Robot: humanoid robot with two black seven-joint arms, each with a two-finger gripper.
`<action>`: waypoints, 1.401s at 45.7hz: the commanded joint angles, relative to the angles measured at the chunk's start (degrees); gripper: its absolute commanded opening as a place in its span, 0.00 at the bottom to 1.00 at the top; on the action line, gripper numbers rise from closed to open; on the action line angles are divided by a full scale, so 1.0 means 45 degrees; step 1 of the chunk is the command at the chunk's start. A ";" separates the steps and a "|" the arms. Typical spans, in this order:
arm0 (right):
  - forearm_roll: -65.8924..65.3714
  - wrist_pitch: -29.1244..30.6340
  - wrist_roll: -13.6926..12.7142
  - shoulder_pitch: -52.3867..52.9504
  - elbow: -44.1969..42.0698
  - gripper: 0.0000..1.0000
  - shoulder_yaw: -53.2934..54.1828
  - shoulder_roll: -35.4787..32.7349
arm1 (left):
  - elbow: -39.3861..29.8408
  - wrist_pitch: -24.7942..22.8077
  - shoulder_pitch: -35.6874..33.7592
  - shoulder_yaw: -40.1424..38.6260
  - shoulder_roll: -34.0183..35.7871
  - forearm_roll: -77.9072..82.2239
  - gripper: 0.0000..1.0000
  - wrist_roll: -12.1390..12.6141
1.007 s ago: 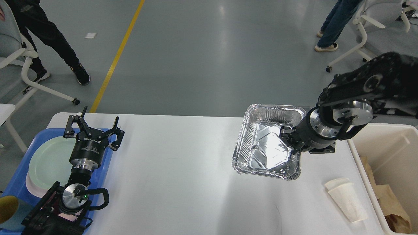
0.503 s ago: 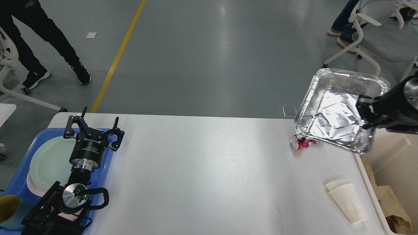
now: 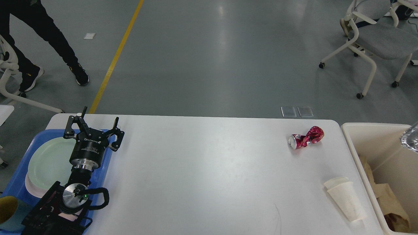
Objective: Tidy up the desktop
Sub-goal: 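Drop the foil tray into the white bin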
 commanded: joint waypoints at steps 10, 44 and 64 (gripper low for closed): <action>0.0086 -0.1736 -0.0011 -0.9107 -0.5986 0.00 0.6191 0.1899 | -0.0001 0.0001 0.0001 0.0000 0.0000 0.0000 0.96 0.0000; 0.0223 -0.2499 -0.0694 -1.4249 -1.2085 0.35 0.7638 0.5672 | -0.0001 0.0001 0.0001 0.0000 0.0000 0.0000 0.96 0.0000; 0.0184 -0.2460 -0.0694 -1.4113 -1.1676 1.00 0.7638 0.5594 | -0.0001 0.0001 0.0001 0.0000 0.0000 0.0000 0.96 0.0000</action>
